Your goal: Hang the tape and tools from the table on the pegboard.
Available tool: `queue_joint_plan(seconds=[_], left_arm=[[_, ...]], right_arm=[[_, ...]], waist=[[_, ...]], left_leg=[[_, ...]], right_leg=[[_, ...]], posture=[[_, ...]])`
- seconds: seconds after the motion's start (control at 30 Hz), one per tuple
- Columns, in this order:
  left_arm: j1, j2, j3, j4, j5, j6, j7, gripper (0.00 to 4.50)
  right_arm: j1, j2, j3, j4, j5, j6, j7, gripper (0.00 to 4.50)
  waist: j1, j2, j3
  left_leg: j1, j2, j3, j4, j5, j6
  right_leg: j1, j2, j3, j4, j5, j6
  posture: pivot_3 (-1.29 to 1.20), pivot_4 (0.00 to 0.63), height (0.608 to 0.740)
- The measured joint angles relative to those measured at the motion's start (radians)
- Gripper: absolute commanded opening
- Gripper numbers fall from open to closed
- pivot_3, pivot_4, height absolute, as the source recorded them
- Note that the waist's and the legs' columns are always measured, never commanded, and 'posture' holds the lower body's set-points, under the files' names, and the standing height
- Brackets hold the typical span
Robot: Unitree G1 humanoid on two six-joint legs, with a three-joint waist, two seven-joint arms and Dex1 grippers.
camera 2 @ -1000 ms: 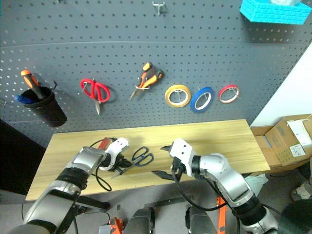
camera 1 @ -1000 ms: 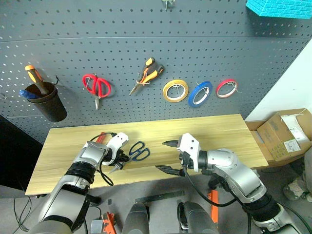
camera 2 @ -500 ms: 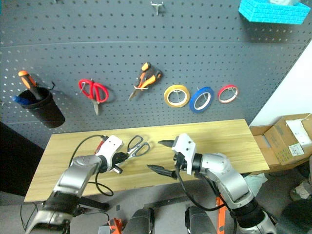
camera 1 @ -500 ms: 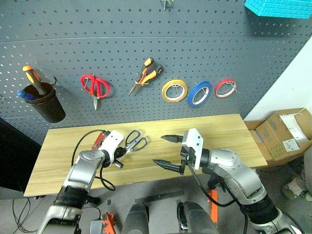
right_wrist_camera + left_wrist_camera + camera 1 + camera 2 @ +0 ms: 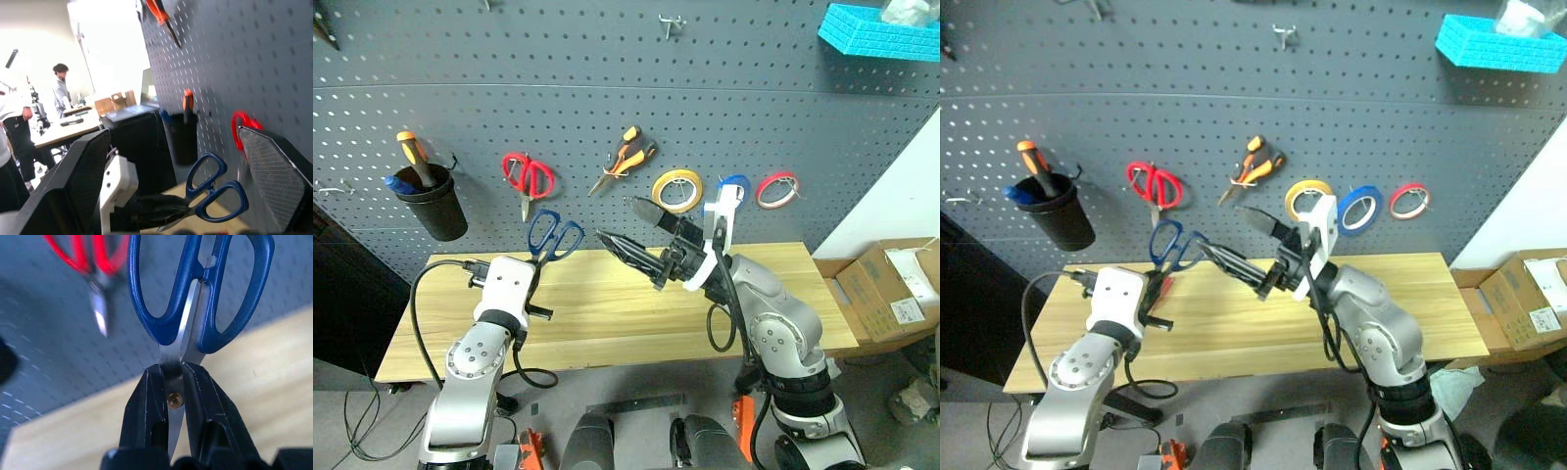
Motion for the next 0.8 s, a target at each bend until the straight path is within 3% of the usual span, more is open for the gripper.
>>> queue_joint_plan(seconds=[0.33,0.5,0.8], left_arm=[[-0.157,0.004,0.068,0.135,-0.027,-0.047,0.049,0.21],[-0.307,0.061,0.088,0.285,-0.073,-0.067,0.001,0.21],[-0.381,0.073,0.089,0.429,-0.123,-0.081,-0.062,0.21]], right_arm=[[-0.027,-0.017,0.000,0.066,-0.043,-0.026,-0.005,4.50],[-0.032,-0.020,0.003,0.085,-0.074,-0.038,-0.008,4.50],[-0.032,-0.023,0.002,0.086,-0.091,-0.047,-0.030,4.50]], waist=[[0.016,0.000,-0.030],[0.016,-0.003,-0.038],[0.015,-0.004,-0.042]], left_leg=[[0.002,0.000,0.000,0.001,0.000,0.000],[0.003,0.000,0.001,0.001,0.000,0.000],[0.003,0.000,0.001,0.001,0.000,0.000]], right_leg=[[0.002,0.001,0.000,0.001,0.001,0.000],[0.003,0.001,0.000,0.001,0.002,0.002],[0.003,0.001,0.000,0.002,0.004,0.004]], posture=[[0.25,0.017,0.740],[0.23,0.014,0.740],[0.20,0.018,0.740]])
